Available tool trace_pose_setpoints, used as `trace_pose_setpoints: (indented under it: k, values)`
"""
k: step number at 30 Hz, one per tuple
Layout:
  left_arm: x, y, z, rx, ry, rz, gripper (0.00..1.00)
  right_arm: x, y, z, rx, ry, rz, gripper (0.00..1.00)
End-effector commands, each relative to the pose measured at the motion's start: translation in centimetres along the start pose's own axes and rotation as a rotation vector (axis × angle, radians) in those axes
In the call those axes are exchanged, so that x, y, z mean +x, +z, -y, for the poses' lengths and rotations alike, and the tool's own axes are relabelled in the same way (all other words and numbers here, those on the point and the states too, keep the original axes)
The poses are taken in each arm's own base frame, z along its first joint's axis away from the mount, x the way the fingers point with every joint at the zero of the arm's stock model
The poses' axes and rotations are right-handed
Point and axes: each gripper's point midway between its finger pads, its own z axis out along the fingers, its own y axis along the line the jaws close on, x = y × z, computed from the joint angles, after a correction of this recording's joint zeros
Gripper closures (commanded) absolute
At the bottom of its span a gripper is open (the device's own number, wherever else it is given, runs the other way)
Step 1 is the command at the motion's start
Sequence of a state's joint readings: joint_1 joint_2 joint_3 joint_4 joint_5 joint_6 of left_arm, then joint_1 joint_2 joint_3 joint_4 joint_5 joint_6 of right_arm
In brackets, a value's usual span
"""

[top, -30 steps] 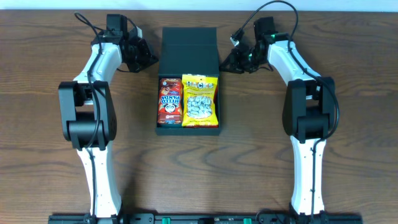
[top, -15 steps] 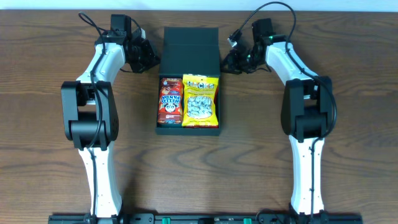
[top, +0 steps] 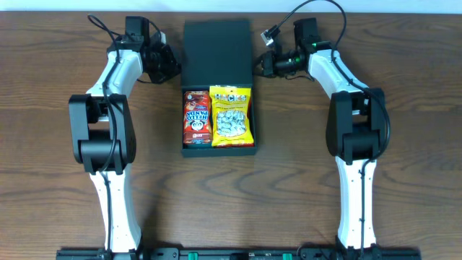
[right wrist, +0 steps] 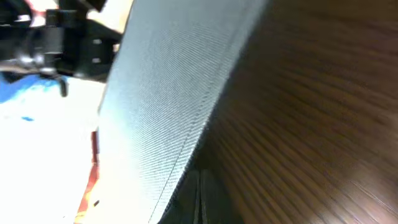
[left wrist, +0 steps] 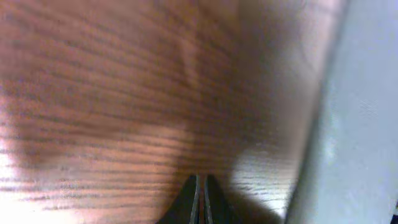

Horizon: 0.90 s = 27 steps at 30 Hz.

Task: Pack container
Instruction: 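Grasp the lid with both grippers and swing it forward closed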

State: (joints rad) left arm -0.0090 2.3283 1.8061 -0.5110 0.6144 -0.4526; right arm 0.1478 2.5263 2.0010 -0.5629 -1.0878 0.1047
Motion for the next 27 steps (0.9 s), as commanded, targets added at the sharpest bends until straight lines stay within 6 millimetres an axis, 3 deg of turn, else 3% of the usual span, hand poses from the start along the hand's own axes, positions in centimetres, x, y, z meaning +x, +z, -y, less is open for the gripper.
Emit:
trace_pose_setpoints:
  k: [1, 18, 22, 27]
  values:
    - [0.0, 0.0, 1.4, 0.092, 0.005, -0.022, 0.94, 0.7, 0.6, -2.8, -0.173, -0.020, -0.029, 0.98]
    - [-2.3, -4.4, 5.4, 0.481, 0.124, -0.023, 0.94, 0.3, -0.4, -6.5, -0.391, -0.105, -0.024, 0.98]
    - [-2.4, -5.7, 6.1, 0.565, 0.152, -0.034, 0.94, 0.2, -1.0, -7.8, -0.474, -0.142, -0.027, 0.98]
    - [-2.1, -6.7, 6.6, 0.630, 0.190, -0.052, 0.94, 0.1, -1.1, -7.9, -0.477, -0.095, -0.039, 0.98]
